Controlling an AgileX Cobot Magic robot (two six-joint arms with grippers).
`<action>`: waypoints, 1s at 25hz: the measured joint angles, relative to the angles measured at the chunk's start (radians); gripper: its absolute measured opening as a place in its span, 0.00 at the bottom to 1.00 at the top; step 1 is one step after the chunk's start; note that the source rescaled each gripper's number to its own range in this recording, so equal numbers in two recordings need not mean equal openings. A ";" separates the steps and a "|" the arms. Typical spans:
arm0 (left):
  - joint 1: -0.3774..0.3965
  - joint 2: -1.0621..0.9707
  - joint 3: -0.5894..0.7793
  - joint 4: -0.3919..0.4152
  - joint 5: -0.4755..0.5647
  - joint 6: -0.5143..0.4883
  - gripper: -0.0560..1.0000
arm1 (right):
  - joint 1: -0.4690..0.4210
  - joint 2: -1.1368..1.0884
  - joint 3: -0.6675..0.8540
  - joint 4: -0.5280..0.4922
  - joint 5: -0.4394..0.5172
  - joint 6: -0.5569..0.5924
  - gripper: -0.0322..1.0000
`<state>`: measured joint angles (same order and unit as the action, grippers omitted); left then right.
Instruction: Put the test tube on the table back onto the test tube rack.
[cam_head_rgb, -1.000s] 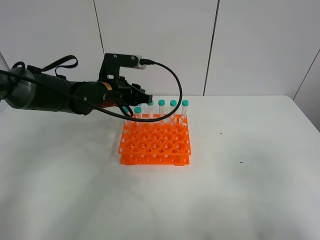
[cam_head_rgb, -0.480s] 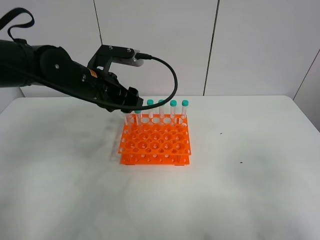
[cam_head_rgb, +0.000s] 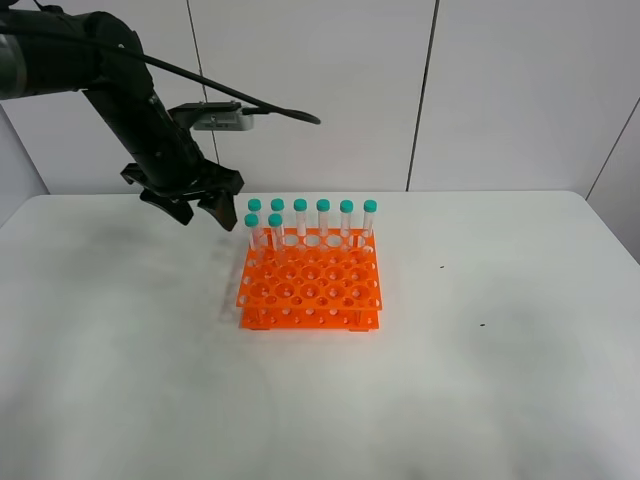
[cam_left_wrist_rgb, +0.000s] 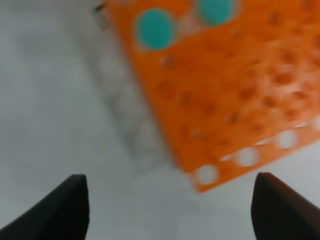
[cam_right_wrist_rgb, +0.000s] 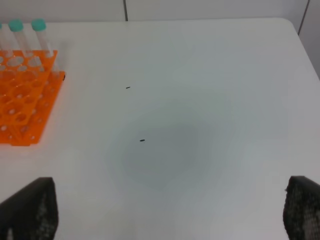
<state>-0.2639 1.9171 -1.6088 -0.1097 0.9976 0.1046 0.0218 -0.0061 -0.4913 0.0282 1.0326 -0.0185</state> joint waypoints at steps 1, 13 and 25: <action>0.030 0.006 -0.008 0.020 0.019 -0.008 1.00 | 0.000 0.000 0.000 0.000 0.000 0.000 1.00; 0.264 0.007 -0.020 0.073 0.176 -0.040 1.00 | 0.000 0.000 0.000 0.000 0.000 0.000 1.00; 0.261 -0.400 0.408 0.071 0.176 -0.043 0.96 | 0.000 0.000 0.000 0.000 0.000 0.000 1.00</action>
<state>-0.0026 1.5166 -1.2011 -0.0390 1.1733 0.0618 0.0218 -0.0061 -0.4913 0.0282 1.0326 -0.0185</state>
